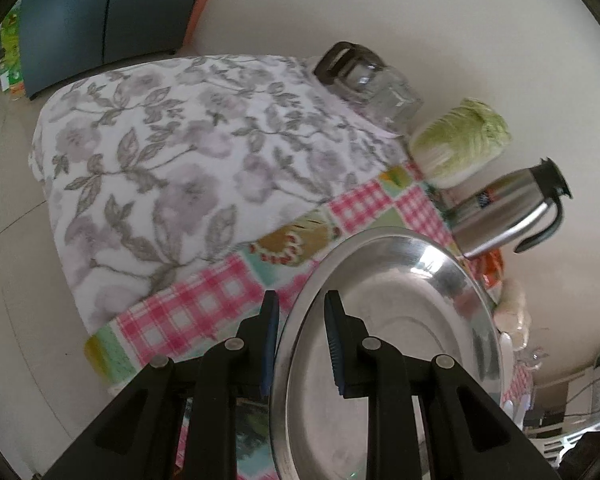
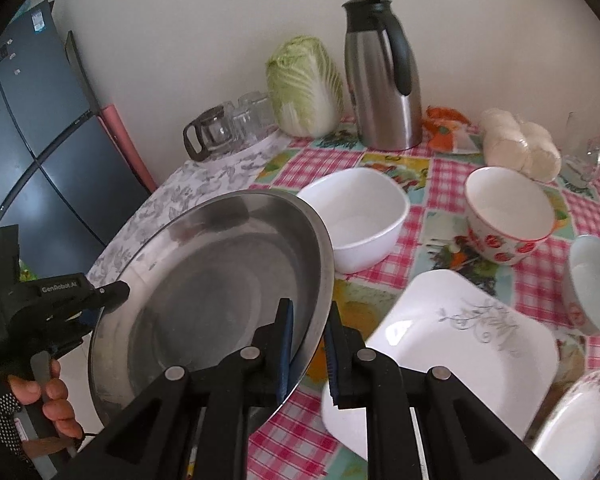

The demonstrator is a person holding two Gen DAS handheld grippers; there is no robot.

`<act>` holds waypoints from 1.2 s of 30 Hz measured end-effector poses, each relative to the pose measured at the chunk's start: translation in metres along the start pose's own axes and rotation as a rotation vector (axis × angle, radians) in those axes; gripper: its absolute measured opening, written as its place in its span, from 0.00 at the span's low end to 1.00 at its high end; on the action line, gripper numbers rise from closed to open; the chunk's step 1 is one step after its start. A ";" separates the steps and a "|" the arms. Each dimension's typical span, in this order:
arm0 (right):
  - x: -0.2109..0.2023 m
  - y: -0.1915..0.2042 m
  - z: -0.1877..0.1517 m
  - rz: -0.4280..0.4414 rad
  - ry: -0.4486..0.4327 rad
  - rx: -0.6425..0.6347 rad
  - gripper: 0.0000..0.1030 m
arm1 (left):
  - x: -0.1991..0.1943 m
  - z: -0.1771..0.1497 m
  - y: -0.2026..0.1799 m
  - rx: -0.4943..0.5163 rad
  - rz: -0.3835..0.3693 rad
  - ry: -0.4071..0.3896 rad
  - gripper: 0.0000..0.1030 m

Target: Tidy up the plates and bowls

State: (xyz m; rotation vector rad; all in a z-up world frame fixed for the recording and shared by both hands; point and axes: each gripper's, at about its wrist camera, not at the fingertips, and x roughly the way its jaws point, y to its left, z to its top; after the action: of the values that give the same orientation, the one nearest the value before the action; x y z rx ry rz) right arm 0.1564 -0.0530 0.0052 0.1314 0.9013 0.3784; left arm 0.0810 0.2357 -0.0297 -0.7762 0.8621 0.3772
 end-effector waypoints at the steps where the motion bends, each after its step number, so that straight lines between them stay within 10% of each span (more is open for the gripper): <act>1: -0.004 -0.003 -0.001 -0.003 -0.005 0.003 0.16 | -0.002 -0.003 -0.005 0.010 -0.010 -0.002 0.23; 36: -0.132 -0.161 -0.049 -0.115 -0.115 0.283 0.16 | -0.024 -0.117 -0.156 0.365 -0.174 0.076 0.23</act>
State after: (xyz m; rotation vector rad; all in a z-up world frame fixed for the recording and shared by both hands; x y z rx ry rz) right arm 0.0871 -0.2540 0.0295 0.3567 0.8410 0.1331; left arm 0.0947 0.0444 0.0125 -0.5231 0.8958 0.0325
